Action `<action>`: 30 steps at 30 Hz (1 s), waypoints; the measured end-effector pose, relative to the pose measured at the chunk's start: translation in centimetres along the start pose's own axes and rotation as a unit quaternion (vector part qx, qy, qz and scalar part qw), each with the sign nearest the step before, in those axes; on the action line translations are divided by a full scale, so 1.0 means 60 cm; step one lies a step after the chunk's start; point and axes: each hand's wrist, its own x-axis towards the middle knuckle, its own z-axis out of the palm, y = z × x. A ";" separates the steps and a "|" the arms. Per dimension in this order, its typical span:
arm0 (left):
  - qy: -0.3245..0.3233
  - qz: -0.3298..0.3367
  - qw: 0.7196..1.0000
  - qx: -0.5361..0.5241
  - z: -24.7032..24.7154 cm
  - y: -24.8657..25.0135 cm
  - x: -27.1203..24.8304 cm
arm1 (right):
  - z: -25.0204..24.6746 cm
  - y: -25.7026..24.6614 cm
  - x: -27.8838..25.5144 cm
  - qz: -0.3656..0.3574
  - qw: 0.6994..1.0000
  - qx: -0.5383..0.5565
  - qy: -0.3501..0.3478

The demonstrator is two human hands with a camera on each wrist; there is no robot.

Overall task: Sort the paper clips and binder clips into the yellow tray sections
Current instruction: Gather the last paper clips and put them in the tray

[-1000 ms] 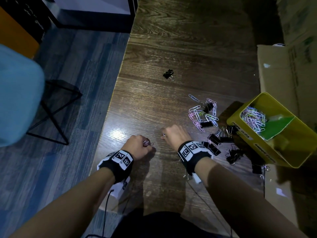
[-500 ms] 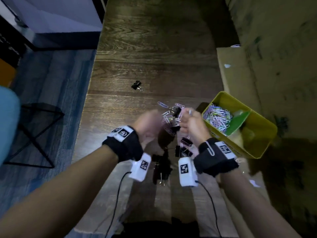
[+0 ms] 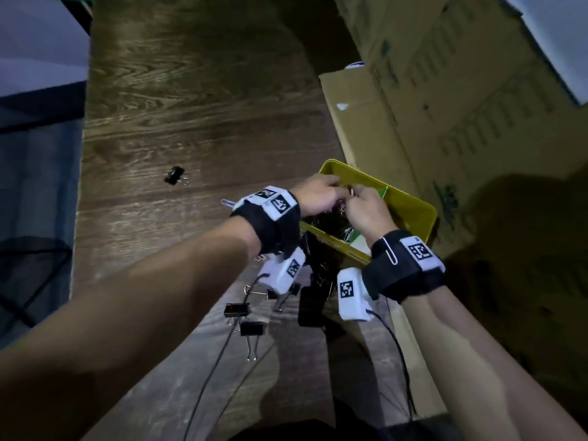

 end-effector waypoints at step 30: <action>0.222 0.054 0.973 -0.037 -0.096 -0.258 -0.067 | 0.142 0.085 -0.097 -0.206 0.869 -0.438 -0.105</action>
